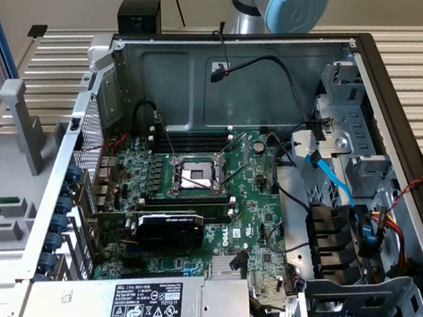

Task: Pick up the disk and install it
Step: 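Pick up the disk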

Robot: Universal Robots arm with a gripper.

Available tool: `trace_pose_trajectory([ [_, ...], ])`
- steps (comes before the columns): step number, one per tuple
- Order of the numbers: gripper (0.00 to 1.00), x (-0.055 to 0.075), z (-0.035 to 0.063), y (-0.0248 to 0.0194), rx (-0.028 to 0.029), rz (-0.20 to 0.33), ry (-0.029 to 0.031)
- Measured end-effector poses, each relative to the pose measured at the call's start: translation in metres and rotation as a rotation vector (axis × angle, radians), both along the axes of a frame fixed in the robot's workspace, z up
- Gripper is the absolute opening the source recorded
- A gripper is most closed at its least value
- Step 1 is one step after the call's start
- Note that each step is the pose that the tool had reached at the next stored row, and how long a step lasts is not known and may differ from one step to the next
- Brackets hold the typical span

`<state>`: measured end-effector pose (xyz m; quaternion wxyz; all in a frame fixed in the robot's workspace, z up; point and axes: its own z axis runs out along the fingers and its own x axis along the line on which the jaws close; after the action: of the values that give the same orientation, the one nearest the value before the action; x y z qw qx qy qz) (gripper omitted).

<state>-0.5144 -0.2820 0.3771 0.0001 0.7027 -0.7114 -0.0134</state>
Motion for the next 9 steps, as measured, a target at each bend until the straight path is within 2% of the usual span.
trace_pose_trajectory([
  [9, 0.37, 0.009, 0.0153, 0.0004, -0.0036, 0.000, -0.0015],
])
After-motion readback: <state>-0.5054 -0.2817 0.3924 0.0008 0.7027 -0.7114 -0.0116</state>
